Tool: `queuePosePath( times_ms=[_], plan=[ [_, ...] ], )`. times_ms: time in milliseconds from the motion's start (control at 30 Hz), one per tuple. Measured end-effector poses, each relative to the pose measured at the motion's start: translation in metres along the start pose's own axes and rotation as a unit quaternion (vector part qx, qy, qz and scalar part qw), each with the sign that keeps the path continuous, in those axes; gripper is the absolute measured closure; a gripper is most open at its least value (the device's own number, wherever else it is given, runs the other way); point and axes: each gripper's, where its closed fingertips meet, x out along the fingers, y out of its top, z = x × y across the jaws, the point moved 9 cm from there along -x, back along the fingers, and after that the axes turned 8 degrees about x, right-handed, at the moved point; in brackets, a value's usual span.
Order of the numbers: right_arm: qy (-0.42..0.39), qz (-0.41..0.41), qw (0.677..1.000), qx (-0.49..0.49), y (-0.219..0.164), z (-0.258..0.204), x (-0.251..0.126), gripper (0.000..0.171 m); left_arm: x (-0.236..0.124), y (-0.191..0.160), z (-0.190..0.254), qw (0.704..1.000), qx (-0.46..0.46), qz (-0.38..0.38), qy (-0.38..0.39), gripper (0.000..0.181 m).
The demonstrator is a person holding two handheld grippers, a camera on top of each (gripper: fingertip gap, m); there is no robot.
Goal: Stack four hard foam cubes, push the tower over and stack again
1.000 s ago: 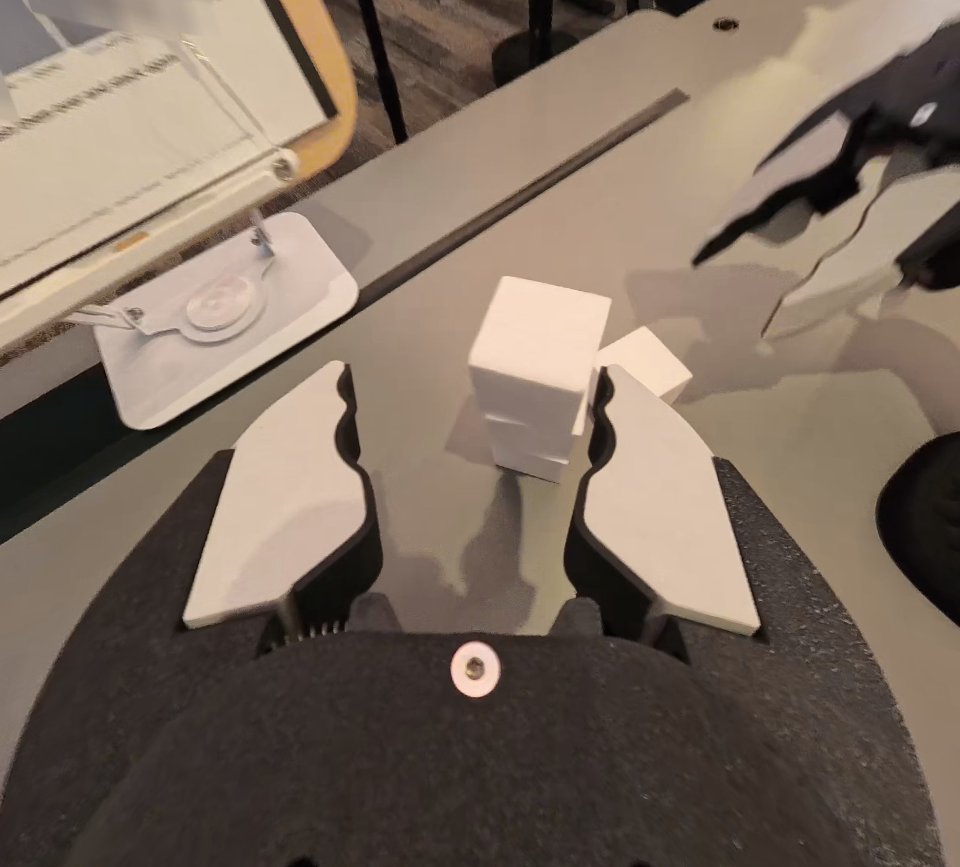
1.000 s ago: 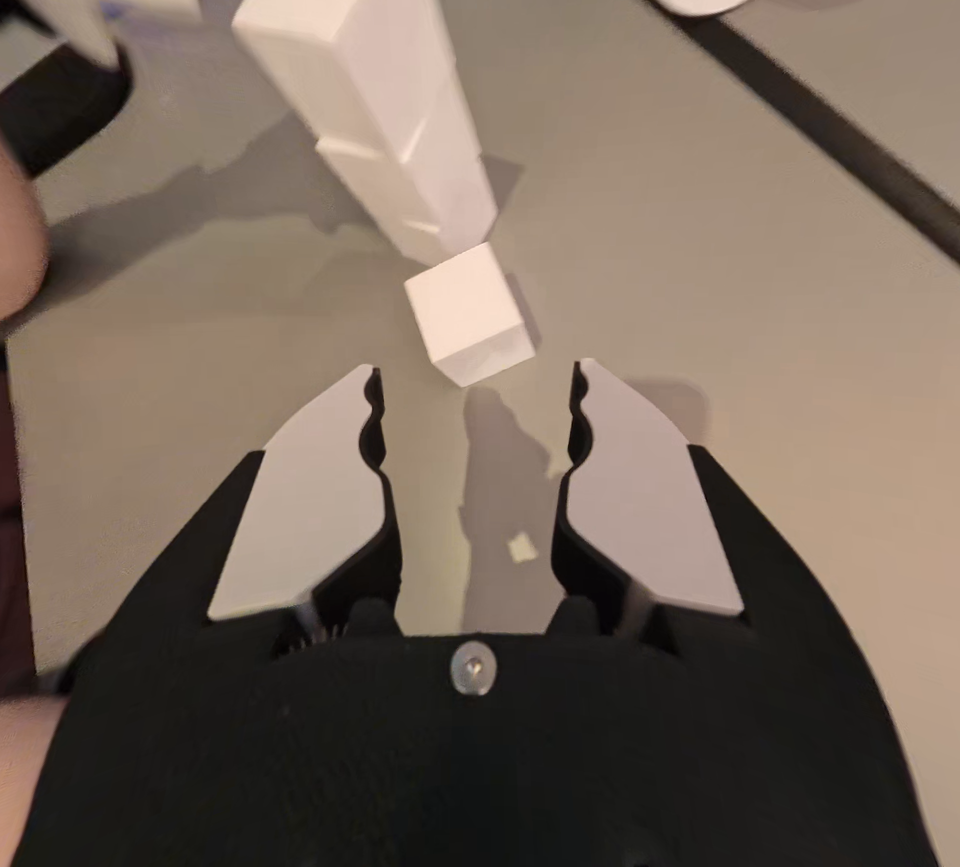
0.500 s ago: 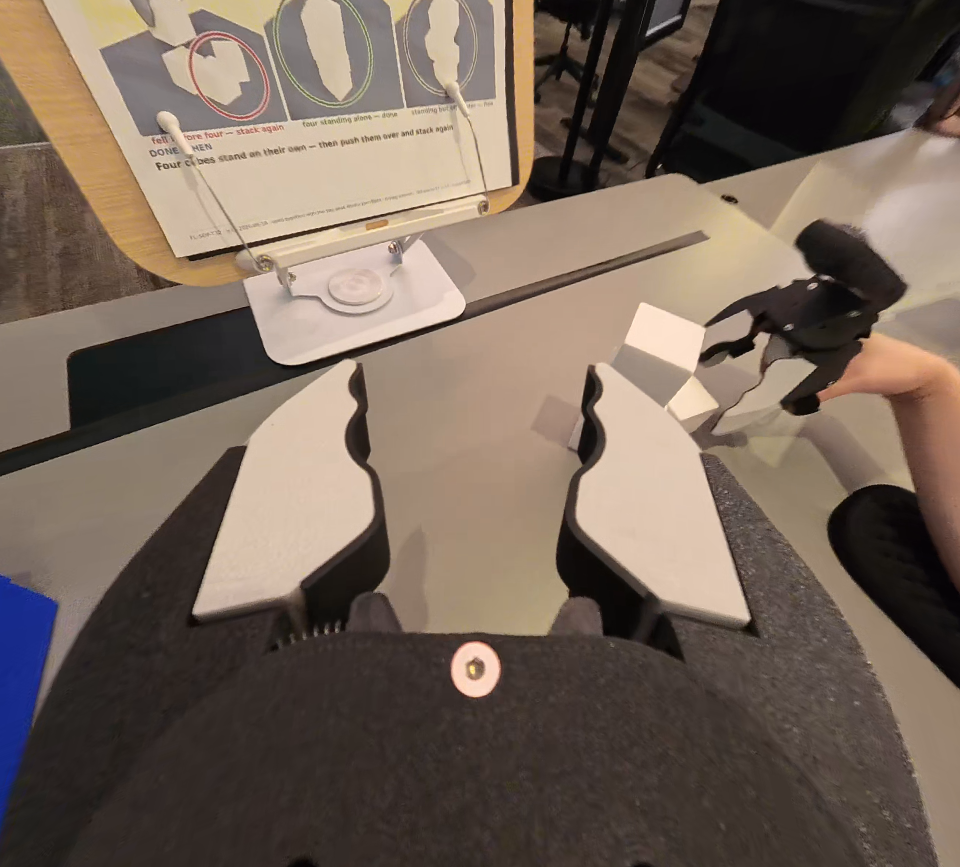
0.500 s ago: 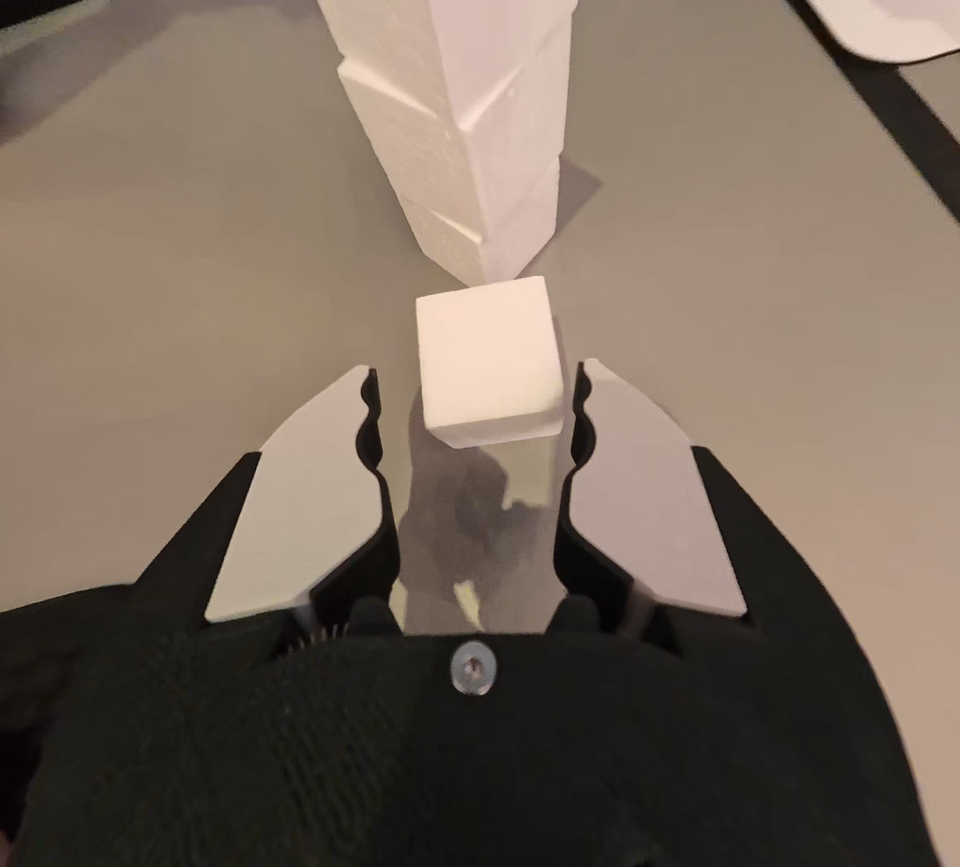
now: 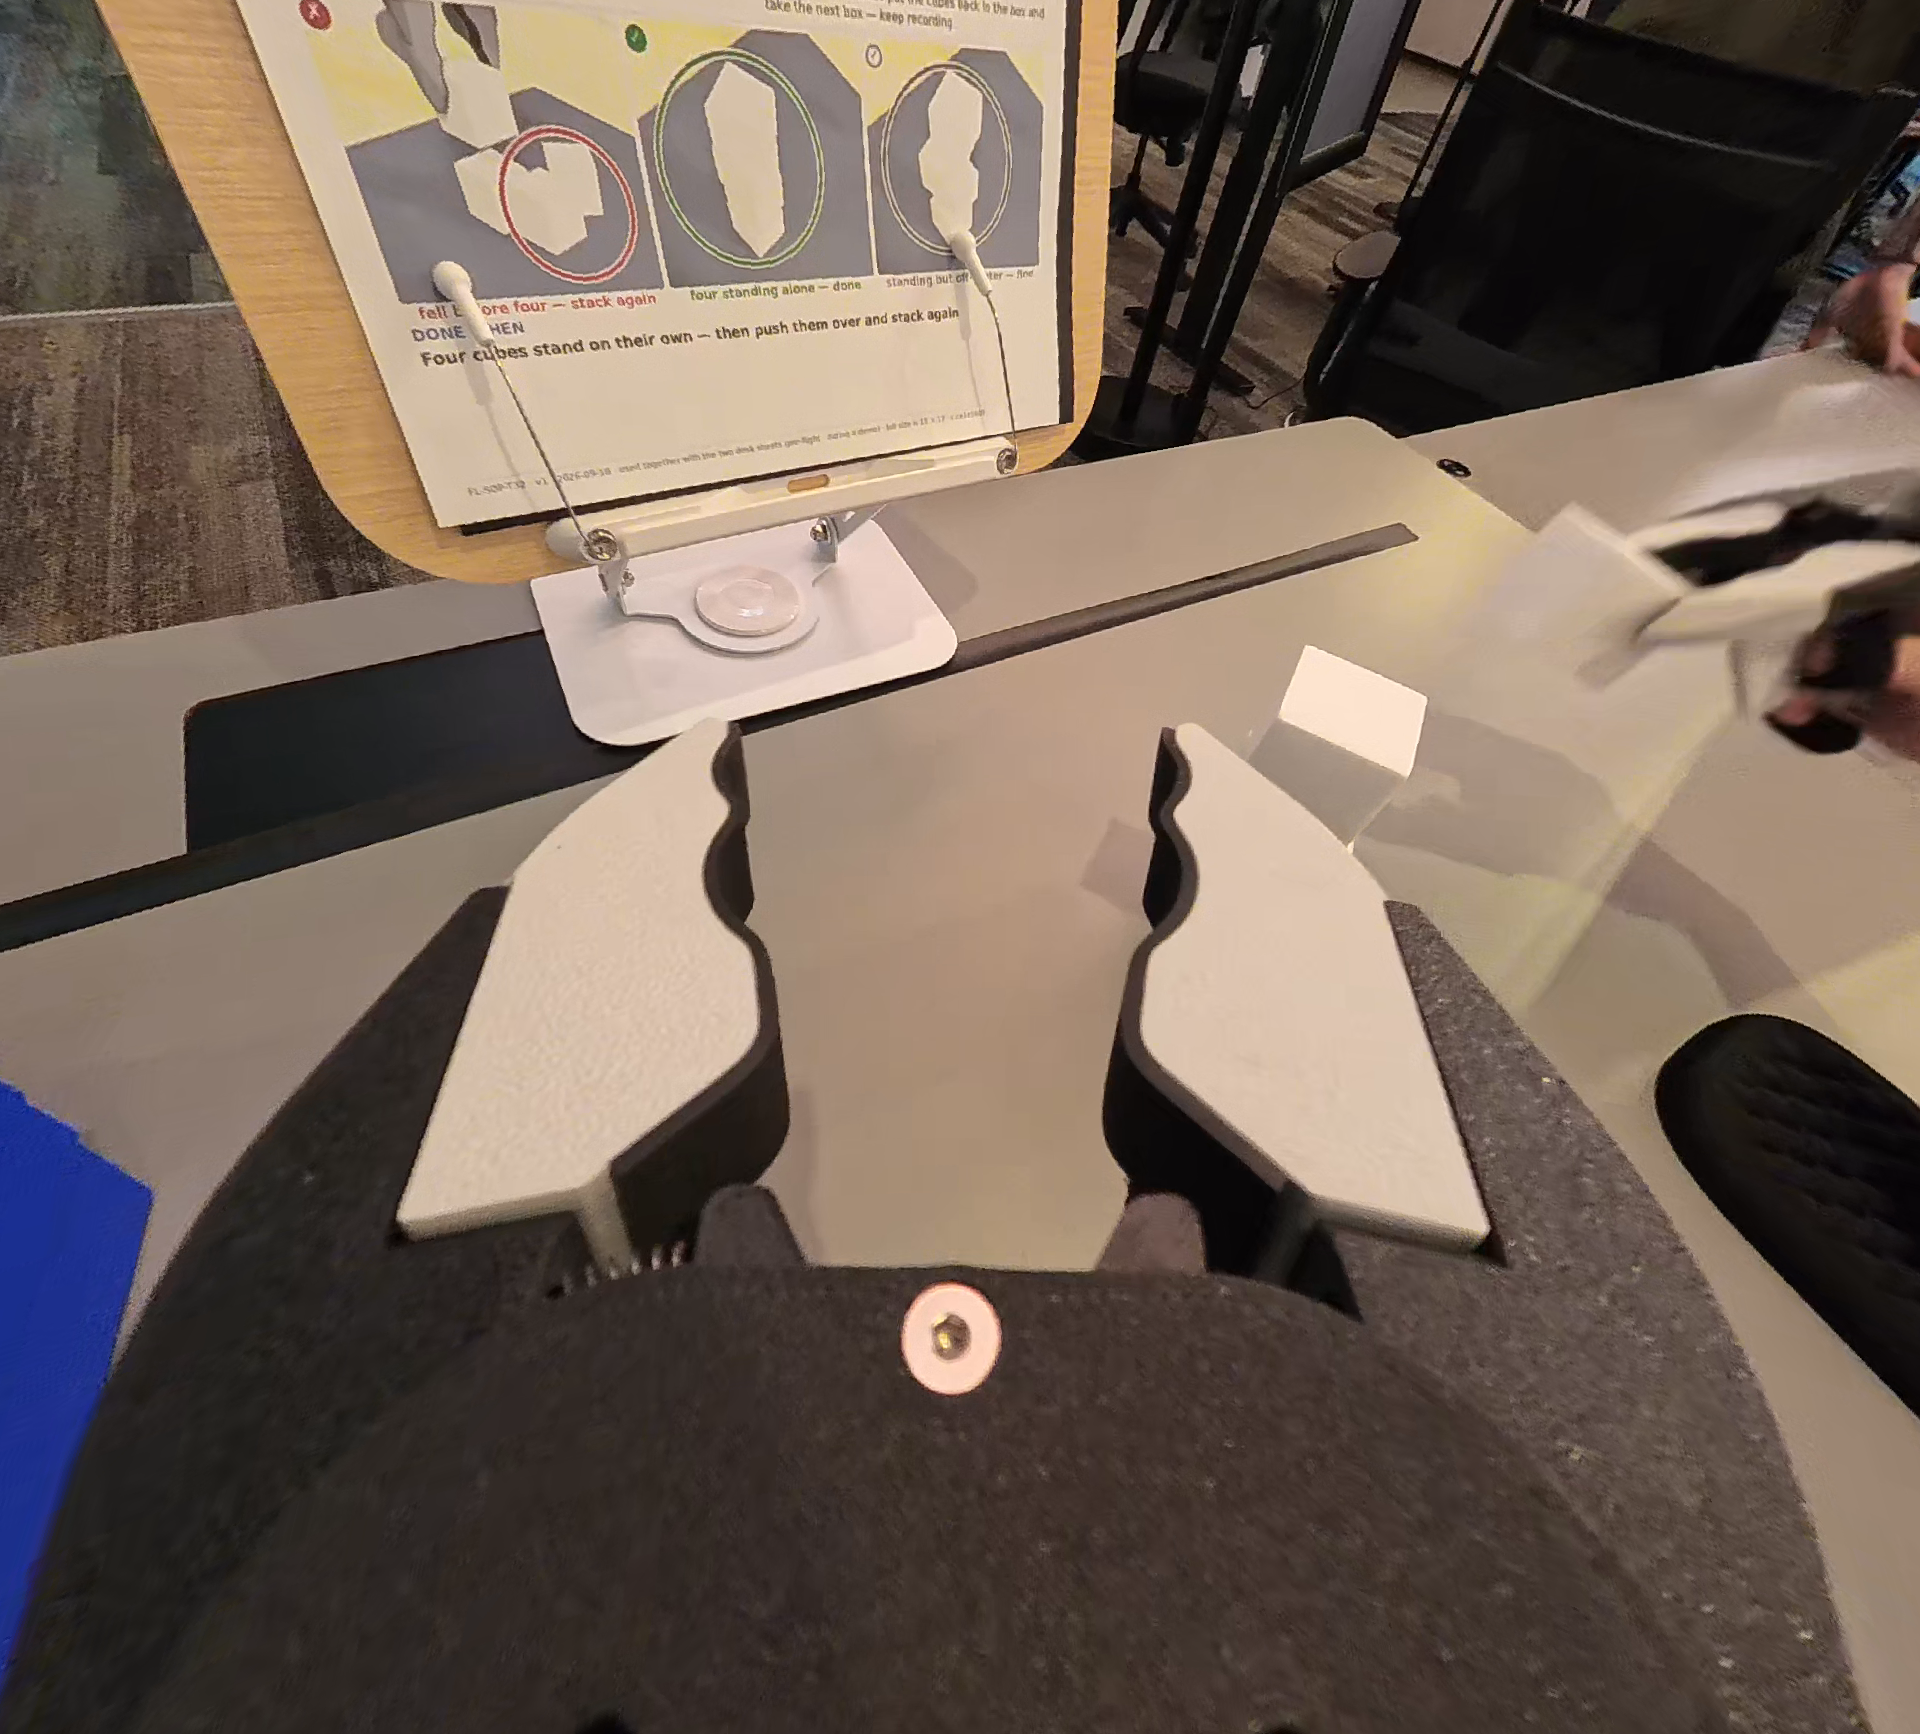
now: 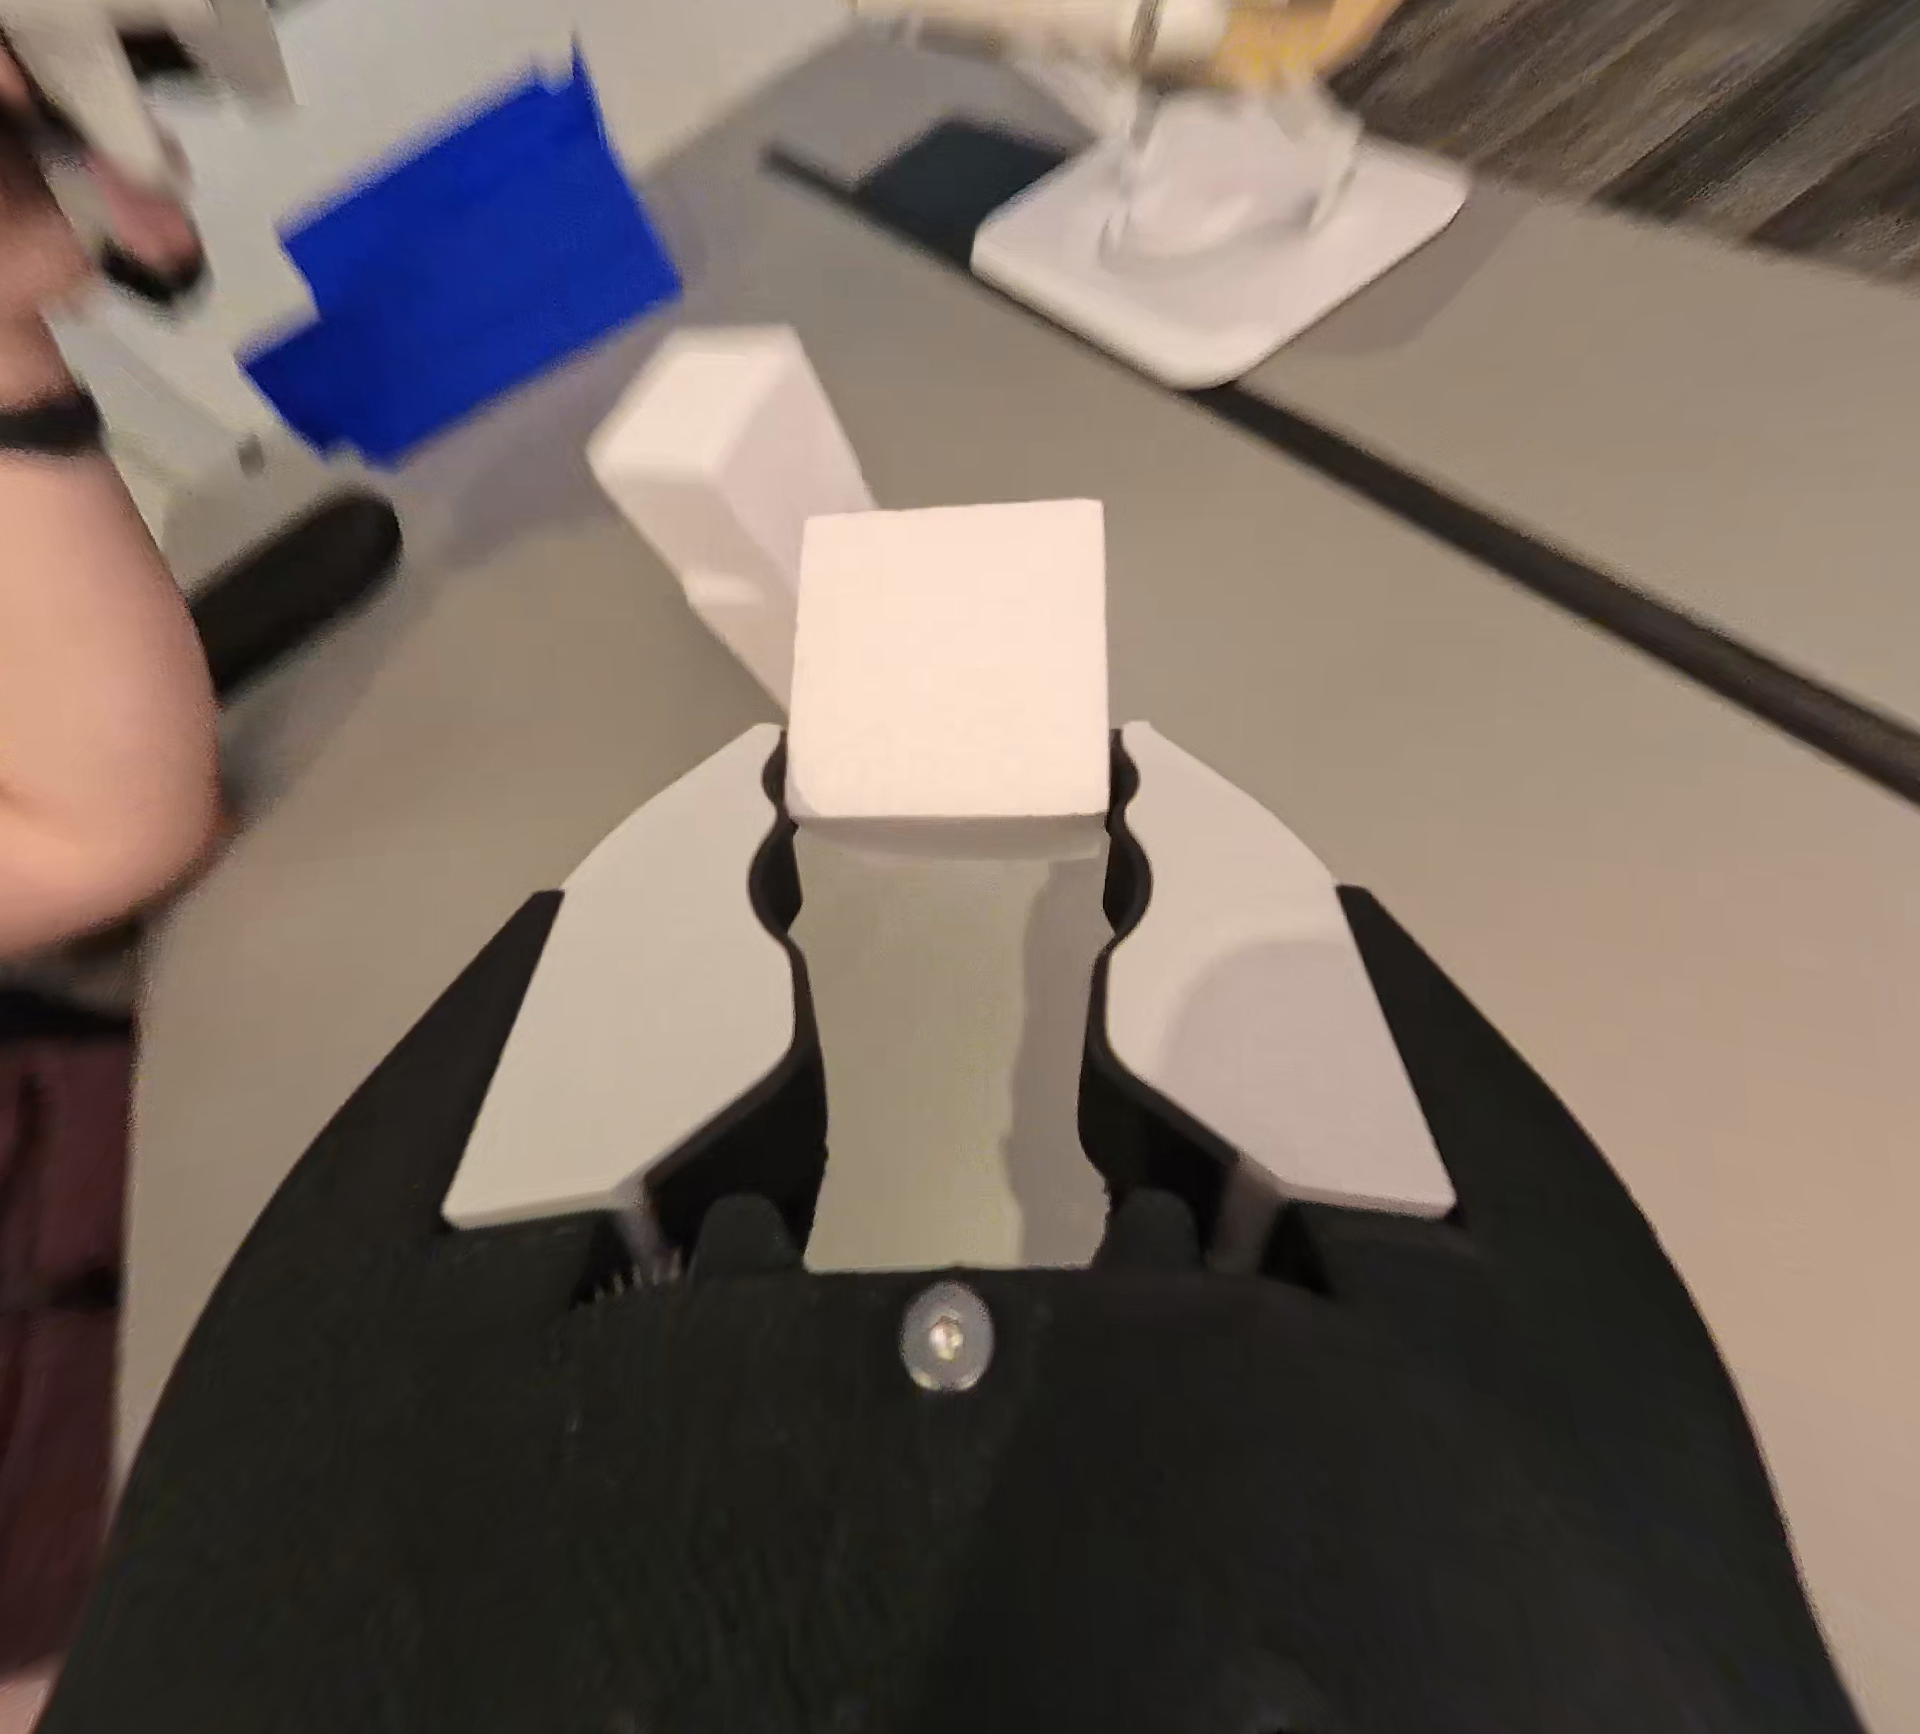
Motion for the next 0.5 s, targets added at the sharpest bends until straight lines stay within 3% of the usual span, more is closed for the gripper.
queuePosePath(
  times_ms=[100, 233, 500],
  plan=[
    [-0.021, 0.076, 0.996, 0.038, 0.039, -0.041, -0.015, 0.114, 0.000, 0.000, -0.002, 1.000, 0.000, -0.001, 0.005, 0.108],
    [-0.062, 0.122, 0.989, 0.057, 0.064, -0.097, 0.002, 0.114, 0.000, -0.003, -0.006, 0.999, 0.009, -0.017, 0.032, 0.108],
    [-0.207, 0.022, 0.978, 0.022, 0.054, -0.125, 0.081, 0.114, 0.001, -0.004, -0.003, 0.999, 0.012, -0.023, 0.031, 0.108]
  ],
)
